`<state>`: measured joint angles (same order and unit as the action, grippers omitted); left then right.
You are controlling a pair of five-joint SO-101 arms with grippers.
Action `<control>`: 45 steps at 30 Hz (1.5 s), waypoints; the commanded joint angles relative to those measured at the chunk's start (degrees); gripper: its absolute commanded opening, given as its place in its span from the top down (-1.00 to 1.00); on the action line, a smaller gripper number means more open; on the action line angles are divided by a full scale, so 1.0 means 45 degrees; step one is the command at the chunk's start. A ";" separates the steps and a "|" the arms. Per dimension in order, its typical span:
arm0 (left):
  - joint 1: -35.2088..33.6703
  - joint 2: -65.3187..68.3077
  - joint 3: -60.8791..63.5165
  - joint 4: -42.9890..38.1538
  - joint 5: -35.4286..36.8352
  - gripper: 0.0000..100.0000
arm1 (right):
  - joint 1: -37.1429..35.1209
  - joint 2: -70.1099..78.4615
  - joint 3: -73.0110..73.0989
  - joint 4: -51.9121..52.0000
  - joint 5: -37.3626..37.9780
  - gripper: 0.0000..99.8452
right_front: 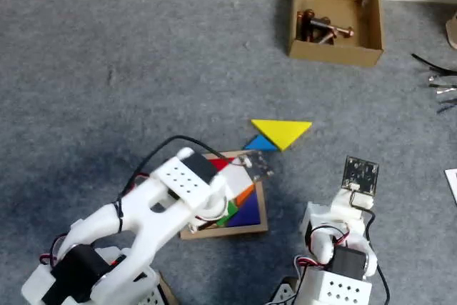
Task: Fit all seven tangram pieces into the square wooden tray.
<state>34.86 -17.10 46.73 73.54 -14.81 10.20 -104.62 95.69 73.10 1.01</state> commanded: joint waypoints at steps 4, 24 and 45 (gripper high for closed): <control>0.0440 -0.0010 -0.0010 -0.0274 0.0059 0.99 | 0.0127 -0.0147 0.1436 -0.0342 -0.0117 0.99; 0.0440 0.0010 0.0615 -0.1739 0.0117 0.99 | 0.0127 -0.0147 0.1436 -0.0342 -0.0117 0.99; 0.0928 -0.0557 0.0166 -0.2989 0.1133 0.99 | 0.0127 -0.0147 0.1436 -0.0342 -0.0117 0.99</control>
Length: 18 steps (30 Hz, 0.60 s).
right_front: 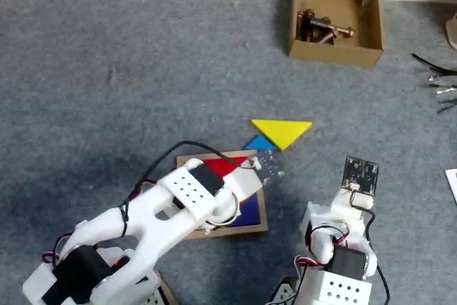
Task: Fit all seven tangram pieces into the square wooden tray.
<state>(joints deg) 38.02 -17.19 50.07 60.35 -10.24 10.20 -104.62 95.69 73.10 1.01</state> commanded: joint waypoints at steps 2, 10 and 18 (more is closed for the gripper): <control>0.0205 -0.1065 -0.0674 0.0254 0.0098 0.99 | 0.0127 -0.0147 0.1436 -0.0342 -0.0117 0.99; -0.0283 -0.2413 -0.0537 0.1836 0.0039 0.99 | 0.0127 -0.0147 0.1436 -0.0342 -0.0117 0.99; -0.1651 -0.2393 0.1455 0.1153 0.0020 0.99 | 0.0127 -0.0147 0.1436 -0.0342 -0.0117 0.99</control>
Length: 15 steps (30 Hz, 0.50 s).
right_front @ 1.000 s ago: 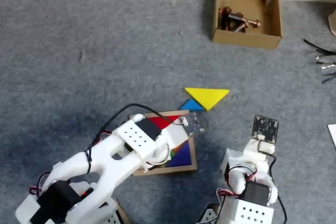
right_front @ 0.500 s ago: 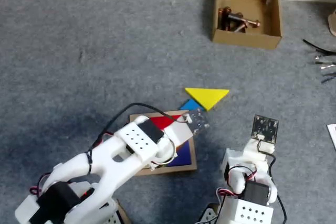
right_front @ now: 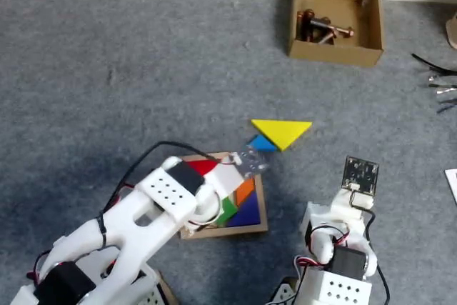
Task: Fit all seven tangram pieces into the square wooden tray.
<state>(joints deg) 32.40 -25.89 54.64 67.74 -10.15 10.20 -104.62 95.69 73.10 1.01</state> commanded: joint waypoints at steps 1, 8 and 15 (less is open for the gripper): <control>-0.0615 -0.0459 0.0733 -0.0742 0.0000 0.99 | 0.0127 -0.0147 0.1436 -0.0342 -0.0117 0.99; -0.1514 -0.0479 0.1299 -0.1172 -0.0020 0.99 | 0.0127 -0.0147 0.1436 -0.0342 -0.0117 0.99; -0.0752 -0.0498 0.1221 -0.1250 0.0000 0.99 | 0.0127 -0.0147 0.1436 -0.0342 -0.0117 0.99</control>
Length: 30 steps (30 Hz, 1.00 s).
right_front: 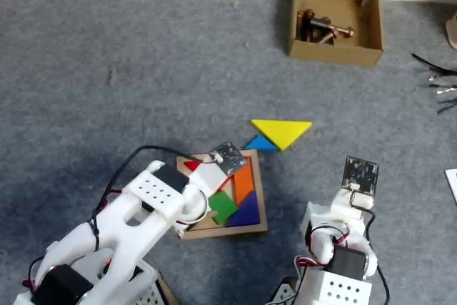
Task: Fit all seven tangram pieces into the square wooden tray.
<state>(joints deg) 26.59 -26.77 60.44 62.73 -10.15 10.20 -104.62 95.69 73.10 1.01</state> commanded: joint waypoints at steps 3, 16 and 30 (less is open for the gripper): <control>0.0635 -0.0361 -0.0283 -0.0313 -0.0020 0.99 | 0.0127 -0.0147 0.1436 -0.0342 -0.0117 0.99; 0.0654 -0.0264 -0.0498 -0.2071 -0.2403 0.99 | 0.0127 -0.0147 0.1436 -0.0342 -0.0117 0.99; 0.2667 -0.0361 0.0029 -0.2774 -0.2364 0.99 | 0.0088 -0.0147 0.1436 -0.0342 -0.0117 0.99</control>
<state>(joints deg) 35.12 -26.68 60.70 50.95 -20.44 10.20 -104.62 95.69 73.10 1.01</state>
